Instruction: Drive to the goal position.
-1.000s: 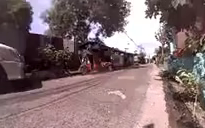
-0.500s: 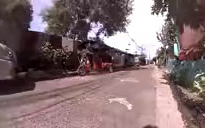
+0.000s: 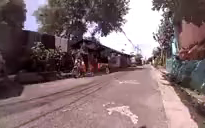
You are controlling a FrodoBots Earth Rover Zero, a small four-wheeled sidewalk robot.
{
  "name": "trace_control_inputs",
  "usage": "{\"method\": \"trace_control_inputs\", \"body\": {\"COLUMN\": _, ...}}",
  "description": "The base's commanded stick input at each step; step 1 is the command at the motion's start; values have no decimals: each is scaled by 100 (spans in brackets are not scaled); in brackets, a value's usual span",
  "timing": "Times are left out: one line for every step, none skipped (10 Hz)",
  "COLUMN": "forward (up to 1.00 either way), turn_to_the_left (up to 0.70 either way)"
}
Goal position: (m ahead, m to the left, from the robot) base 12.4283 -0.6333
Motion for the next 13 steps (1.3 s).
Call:
{"method": "trace_control_inputs", "body": {"forward": 70, "turn_to_the_left": -21}}
{"method": "trace_control_inputs", "body": {"forward": 70, "turn_to_the_left": -27}}
{"method": "trace_control_inputs", "body": {"forward": 70, "turn_to_the_left": -18}}
{"method": "trace_control_inputs", "body": {"forward": 70, "turn_to_the_left": 0}}
{"method": "trace_control_inputs", "body": {"forward": 70, "turn_to_the_left": 0}}
{"method": "trace_control_inputs", "body": {"forward": 70, "turn_to_the_left": 0}}
{"method": "trace_control_inputs", "body": {"forward": 70, "turn_to_the_left": 0}}
{"method": "trace_control_inputs", "body": {"forward": 70, "turn_to_the_left": 0}}
{"method": "trace_control_inputs", "body": {"forward": 70, "turn_to_the_left": 0}}
{"method": "trace_control_inputs", "body": {"forward": 70, "turn_to_the_left": 0}}
{"method": "trace_control_inputs", "body": {"forward": 70, "turn_to_the_left": 0}}
{"method": "trace_control_inputs", "body": {"forward": 70, "turn_to_the_left": 0}}
{"method": "trace_control_inputs", "body": {"forward": 70, "turn_to_the_left": 0}}
